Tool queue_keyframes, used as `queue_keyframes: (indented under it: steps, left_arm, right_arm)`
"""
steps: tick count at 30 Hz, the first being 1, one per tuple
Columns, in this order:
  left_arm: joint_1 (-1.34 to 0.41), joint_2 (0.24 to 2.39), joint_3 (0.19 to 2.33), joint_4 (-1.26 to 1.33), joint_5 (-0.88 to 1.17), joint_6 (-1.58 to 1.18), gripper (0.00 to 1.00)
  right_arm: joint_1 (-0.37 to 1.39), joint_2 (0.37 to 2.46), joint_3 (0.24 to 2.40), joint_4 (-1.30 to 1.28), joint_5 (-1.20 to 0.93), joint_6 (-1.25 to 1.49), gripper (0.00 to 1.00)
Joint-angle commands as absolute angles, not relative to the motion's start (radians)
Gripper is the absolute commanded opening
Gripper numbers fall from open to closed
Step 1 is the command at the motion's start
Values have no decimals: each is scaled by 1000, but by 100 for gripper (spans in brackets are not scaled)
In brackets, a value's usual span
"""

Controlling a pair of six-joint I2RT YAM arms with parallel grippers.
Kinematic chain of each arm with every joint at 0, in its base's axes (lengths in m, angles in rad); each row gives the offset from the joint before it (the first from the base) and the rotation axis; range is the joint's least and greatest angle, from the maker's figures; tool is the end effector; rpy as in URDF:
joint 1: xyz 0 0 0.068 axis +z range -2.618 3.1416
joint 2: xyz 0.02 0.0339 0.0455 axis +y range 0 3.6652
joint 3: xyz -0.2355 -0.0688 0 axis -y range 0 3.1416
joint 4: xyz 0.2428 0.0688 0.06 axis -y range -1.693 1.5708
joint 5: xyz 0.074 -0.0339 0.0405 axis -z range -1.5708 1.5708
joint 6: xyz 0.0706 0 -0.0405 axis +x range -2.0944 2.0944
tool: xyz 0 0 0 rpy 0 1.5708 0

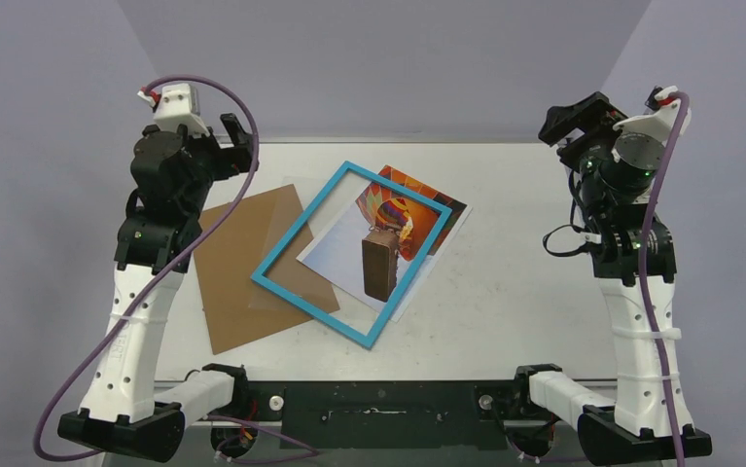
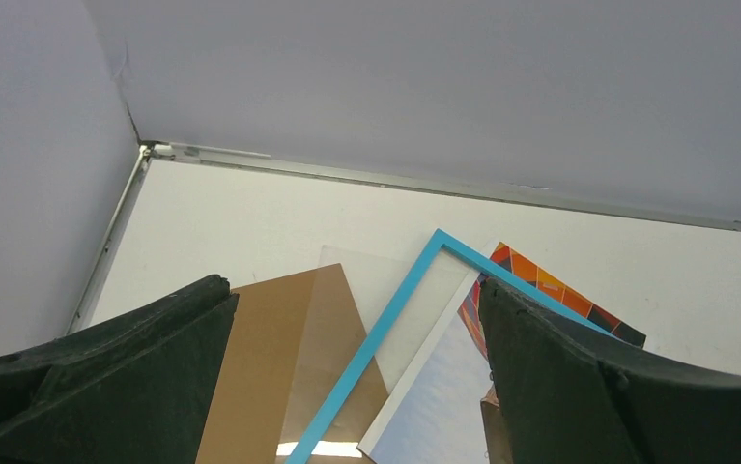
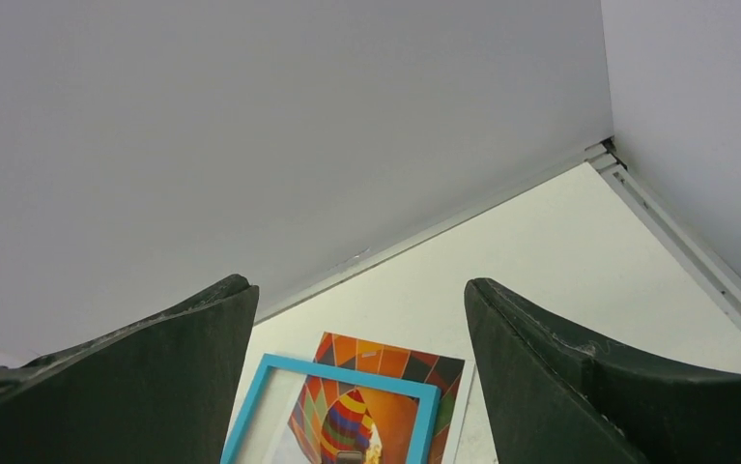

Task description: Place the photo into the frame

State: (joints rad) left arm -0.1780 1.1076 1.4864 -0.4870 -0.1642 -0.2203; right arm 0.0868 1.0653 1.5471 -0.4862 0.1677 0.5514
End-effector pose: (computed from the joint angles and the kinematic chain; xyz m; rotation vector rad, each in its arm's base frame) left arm 0.2589 -0.0349 0.4542 -0.1591 1.6726 -0.1623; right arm 0.2371 0.0088 0.4846 0.4929 1.5086 0.3678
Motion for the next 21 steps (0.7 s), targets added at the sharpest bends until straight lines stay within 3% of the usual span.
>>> queue_keyframes:
  steps: [1, 10, 21]
  left_arm:
    - [-208, 1107, 1343, -351, -135, -178, 97]
    - [-240, 1122, 1130, -352, -130, -248, 97]
    - [-243, 1274, 1124, -527, 59, -332, 93]
  right_arm:
    - [94, 1066, 1493, -432, 152, 599, 80]
    - [122, 1187, 1487, -531, -36, 654, 78]
    - [470, 1373, 1381, -797, 155, 827, 68]
